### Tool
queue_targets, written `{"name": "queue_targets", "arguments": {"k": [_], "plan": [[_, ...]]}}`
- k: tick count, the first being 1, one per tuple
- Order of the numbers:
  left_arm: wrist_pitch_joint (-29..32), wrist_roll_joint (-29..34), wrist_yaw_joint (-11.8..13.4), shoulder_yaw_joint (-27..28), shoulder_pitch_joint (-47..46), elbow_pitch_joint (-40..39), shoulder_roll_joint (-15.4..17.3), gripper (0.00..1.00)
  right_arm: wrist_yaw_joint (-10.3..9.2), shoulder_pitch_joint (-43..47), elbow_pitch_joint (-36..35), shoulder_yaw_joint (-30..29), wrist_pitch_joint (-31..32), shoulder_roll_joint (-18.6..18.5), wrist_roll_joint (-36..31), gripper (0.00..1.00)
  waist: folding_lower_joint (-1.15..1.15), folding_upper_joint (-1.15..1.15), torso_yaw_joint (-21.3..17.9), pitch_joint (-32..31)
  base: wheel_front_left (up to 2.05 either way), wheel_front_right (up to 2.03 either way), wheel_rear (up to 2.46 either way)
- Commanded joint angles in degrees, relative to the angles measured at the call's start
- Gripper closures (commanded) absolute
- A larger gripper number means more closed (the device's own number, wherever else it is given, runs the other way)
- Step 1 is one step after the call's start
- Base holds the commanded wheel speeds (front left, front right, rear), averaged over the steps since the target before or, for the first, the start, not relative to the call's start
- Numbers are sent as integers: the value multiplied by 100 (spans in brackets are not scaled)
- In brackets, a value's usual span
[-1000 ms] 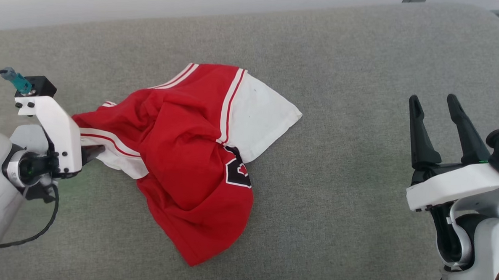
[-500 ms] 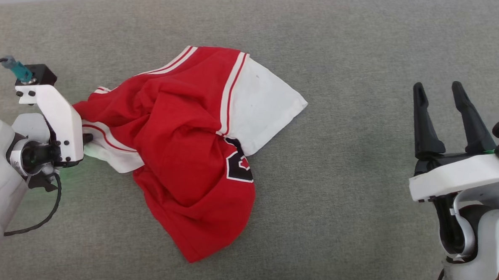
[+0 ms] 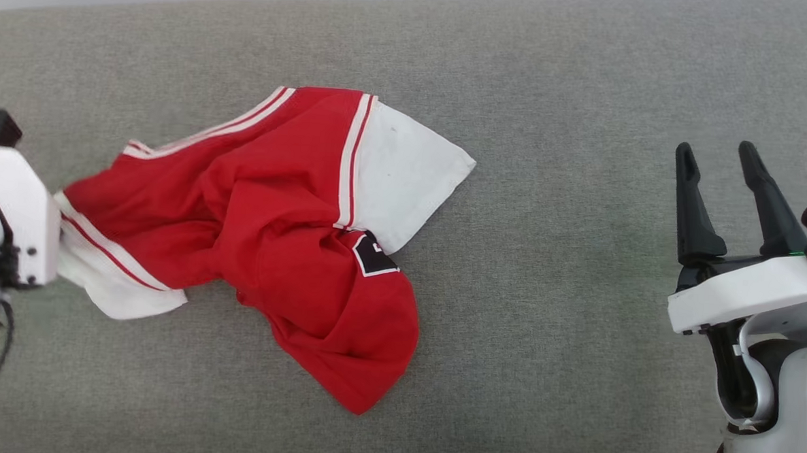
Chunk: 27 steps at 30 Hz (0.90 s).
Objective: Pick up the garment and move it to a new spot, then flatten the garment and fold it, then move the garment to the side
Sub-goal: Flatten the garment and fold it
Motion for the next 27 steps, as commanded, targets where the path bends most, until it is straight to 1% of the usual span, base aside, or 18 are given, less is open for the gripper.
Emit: {"name": "queue_targets", "arguments": {"k": [1, 3, 4, 5, 6, 8, 11, 17, 18, 20, 23, 26, 27], "plan": [[13, -132, 61, 35, 123, -58, -49, 100, -2, 68, 3, 27, 8, -2, 13, 0, 0, 0, 18, -9, 0, 0, 0], [-43, -214, 169, 78, 295, -134, -55, 98, -2, 88, 32, 77, 39, -1, 27, 0, 0, 0, 44, -29, 0, 0, 0], [-112, -255, 201, 100, 362, -172, -69, 68, -2, 85, 44, 106, 44, -1, 42, 0, 0, 0, 51, -39, 0, 0, 0], [-210, -307, 242, 144, 421, -192, -110, 33, -2, 80, 60, 139, 50, -2, 35, 0, 0, 0, 62, -59, 0, 0, 0], [-306, -347, 265, 179, 483, -209, -146, 0, -2, 79, 76, 179, 69, -4, 44, 0, 0, 0, 68, -81, 0, 0, 0], [-529, -422, 290, 251, 581, -281, -223, 0, -2, 90, 106, 247, 116, -2, 30, 0, 0, 0, 102, -131, 0, 0, 0], [-971, -390, 258, 369, 677, -472, -249, 0, -2, 106, 177, 320, 188, -4, -36, 0, 0, 0, 181, -230, 0, 0, 0], [-2281, -97, 175, 574, 1004, -1174, -196, 0, -2, 51, 364, 504, 432, -113, -61, 0, 0, 0, 461, -417, 0, 0, 0], [-2523, -25, 201, 613, 1070, -1305, -187, 0, -2, 14, 405, 540, 480, -153, -61, 0, 0, 0, 518, -437, 0, 0, 0], [-3055, 123, 274, 676, 1239, -1598, -147, 0, -2, -41, 499, 630, 618, -252, -65, 0, 0, 0, 645, -467, 0, 0, 0], [-3837, 365, 452, 789, 1546, -2035, -134, 0, -2, -179, 688, 800, 874, -405, 1, 0, 0, 0, 861, -486, 0, 0, 0], [-4565, 502, 678, 912, 1870, -2413, -201, 0, -2, -366, 946, 964, 1150, -603, 53, 0, 0, 0, 1106, -483, 0, 0, 0], [-4952, 649, 822, 922, 2085, -2630, -254, 0, -2, -512, 1162, 1069, 1339, -700, 104, 0, 0, 0, 1274, -468, 0, 0, 0]]}}
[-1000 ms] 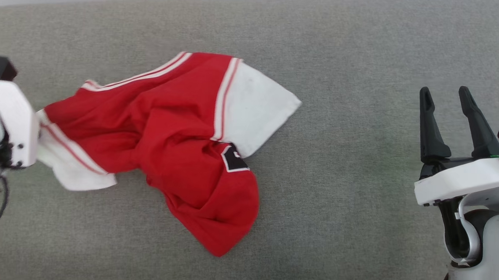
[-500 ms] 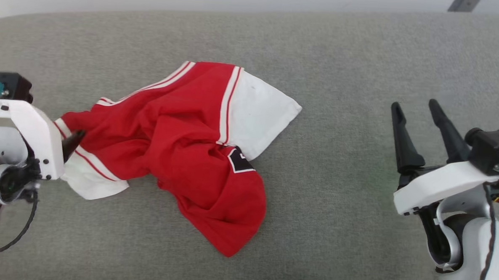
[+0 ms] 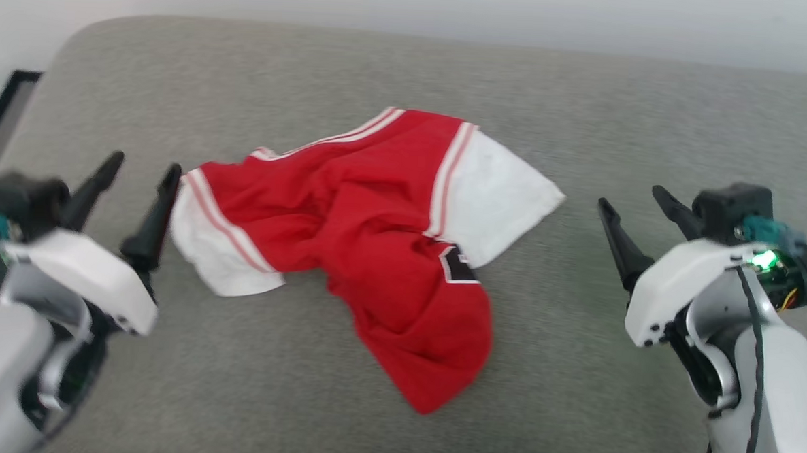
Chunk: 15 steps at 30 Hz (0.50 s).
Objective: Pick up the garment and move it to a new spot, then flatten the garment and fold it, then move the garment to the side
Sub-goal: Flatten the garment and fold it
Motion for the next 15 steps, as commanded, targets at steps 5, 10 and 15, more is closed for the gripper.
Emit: {"name": "queue_targets", "arguments": {"k": [5, 10, 15], "plan": [[-430, 391, 278, 147, 525, -433, -317, 0, -2, -510, 642, 406, 476, -392, 114, 0, 0, 0, 603, 69, 0, 0, 0], [-473, 892, 381, 811, 1059, -844, -958, 0, -3, -1021, 1345, 864, 891, -739, 238, 0, 0, 0, 1006, 117, 0, 0, 0], [-473, 1320, 178, 1393, 1617, -1061, -1557, 0, -3, -1404, 1987, 1176, 1259, -840, 440, 0, 0, 0, 1258, 140, 0, 0, 0]]}}
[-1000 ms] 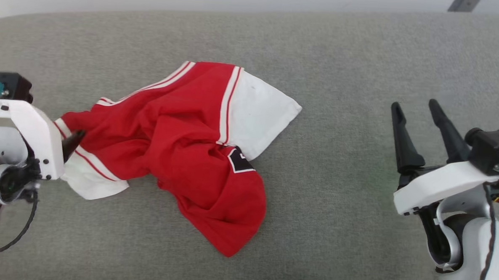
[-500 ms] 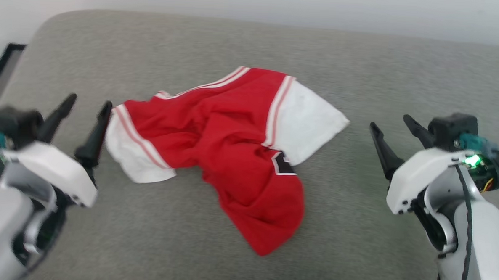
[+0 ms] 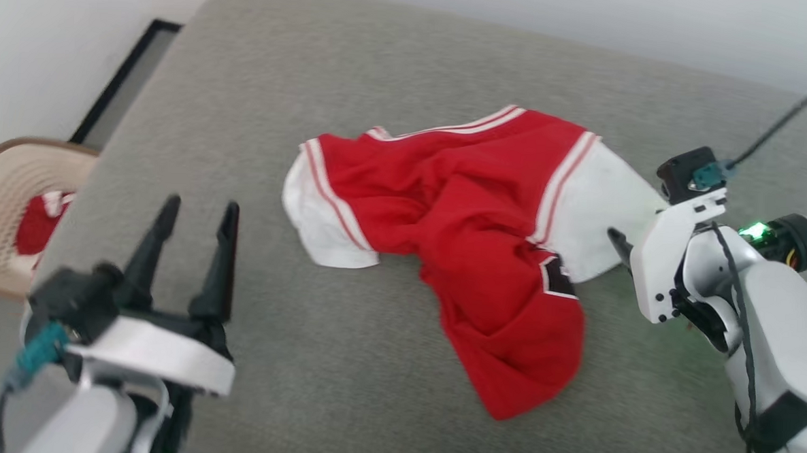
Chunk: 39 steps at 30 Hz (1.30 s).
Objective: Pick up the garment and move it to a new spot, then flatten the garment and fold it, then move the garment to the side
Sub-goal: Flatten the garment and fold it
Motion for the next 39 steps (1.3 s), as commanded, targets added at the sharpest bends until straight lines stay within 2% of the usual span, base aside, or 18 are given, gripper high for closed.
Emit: {"name": "queue_targets", "arguments": {"k": [1, 6, 12, 13, 14, 17, 20, 25, 29, 36, 39], "plan": [[-28, 84, -40, 17, 34, -18, -22, 0, -4, -73, 38, 9, 26, -28, 35, 0, 0, 0, 139, 37, 0, 0, 0], [-28, 476, -470, 515, 455, 24, -657, 0, -4, -526, 943, 430, 464, -117, 242, 0, 0, 0, 405, 85, 0, 0, 0], [-29, 849, -976, 979, 689, 87, -1247, 0, -3, -769, 1981, 1057, 765, -156, 377, 0, 0, 0, 619, 120, 0, 0, 0], [-29, 922, -1029, 1054, 715, 90, -1317, 0, -3, -774, 2115, 1153, 791, -154, 427, 52, 0, 0, 638, 119, 0, 0, 0], [-29, 962, -1085, 1131, 748, 100, -1393, 0, -3, -806, 2217, 1217, 762, -166, 478, 100, 0, 0, 650, 115, 0, 0, 0], [-29, 1087, -1249, 1365, 863, 107, -1599, 0, -7, -961, 2310, 1386, 686, -258, 659, 100, 0, 0, 641, 80, 0, 0, 0], [-29, 1226, -1370, 1595, 987, 111, -1715, 0, -7, -1143, 2051, 1558, 635, -406, 928, 100, 0, 0, 544, 37, 0, 0, 0], [-29, 1380, -1506, 1945, 1208, 55, -1814, 0, -6, -1154, 1271, 1905, 749, -932, 1401, 100, 0, 0, 299, -53, 0, 0, 0], [-28, 1480, -1587, 2153, 1329, -4, -1867, 0, -7, -955, 494, 2028, 952, -1528, 1747, 100, 0, 0, 88, -89, 0, 0, 0], [-29, 1590, -1691, 2295, 1388, -23, -1895, 0, -6, -269, -710, 1688, 1452, -2475, 2169, 100, 0, 0, -143, -119, 0, 0, 0], [-29, 1591, -1731, 2312, 1396, -26, -1900, 0, -6, 205, -1057, 1316, 1560, -2683, 2269, 100, 0, 0, -189, -119, 0, 0, 0]]}}
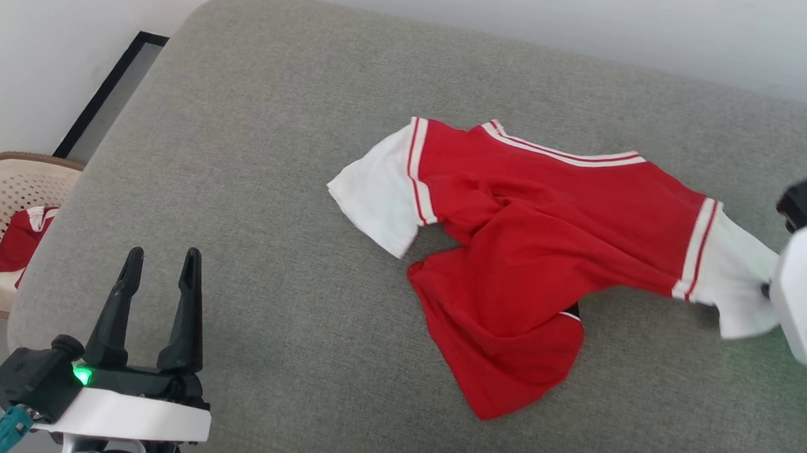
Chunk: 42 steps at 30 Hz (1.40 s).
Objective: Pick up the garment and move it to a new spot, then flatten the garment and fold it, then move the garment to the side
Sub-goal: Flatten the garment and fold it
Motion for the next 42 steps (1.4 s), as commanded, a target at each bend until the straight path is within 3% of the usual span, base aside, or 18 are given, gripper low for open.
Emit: {"name": "queue_targets", "arguments": {"k": [1, 4, 5, 6, 7, 9, 17, 22, 28, 37, 42], "plan": [[-26, 48, -37, 25, 73, -3, -10, 0, -10, 347, -110, -209, 18, -16, 25, 100, 0, 0, -36, -7, 0, 0, 0], [-27, 17, -62, 19, 83, 27, 6, 0, -9, 666, -159, -471, -71, 99, 6, 100, 0, 0, -61, -9, 0, 0, 0], [-27, -4, -82, 3, 78, 45, 22, 0, -9, 806, -148, -586, -106, 184, -26, 94, 0, 0, -72, -11, 0, 0, 0], [-27, -21, -94, -23, 67, 66, 47, 0, -8, 915, -108, -719, -172, 279, -80, 68, 0, 0, -84, -18, 0, 0, 0], [-20, -32, -100, -44, 44, 80, 71, 0, -8, 1008, -66, -821, -237, 388, -139, 60, 0, 0, -97, -28, 0, 0, 0], [41, -75, -128, -88, -22, 96, 134, 0, -7, 1158, 49, -1032, -356, 607, -288, 0, 0, 0, -123, -69, 0, 0, 0], [830, -462, -194, -333, -356, -24, 662, 0, -7, 1534, -320, -1693, -546, 1235, -671, 0, 0, 0, -402, -250, 0, 0, 0], [1640, -912, -228, -450, -775, -126, 1184, 0, -7, 1860, -1119, -2322, -948, 1648, -1109, 0, 0, 0, -752, -298, 0, 0, 0], [2725, -1472, -238, -520, -1526, 39, 1758, 0, -7, 2171, -2151, -3070, -1683, 2466, -1768, 0, 0, 0, -1247, -233, 0, 0, 0], [4524, -1964, -226, -850, -3064, 1191, 2271, 0, -6, 2210, -3038, -3786, -3176, 3707, -2710, 0, 0, 0, -1990, 69, 0, 0, 0], [5122, -1908, -230, -1126, -3632, 2000, 2419, 0, -6, 2099, -3166, -3908, -3785, 4073, -2937, 0, 0, 0, -2308, 294, 0, 0, 0]]}}
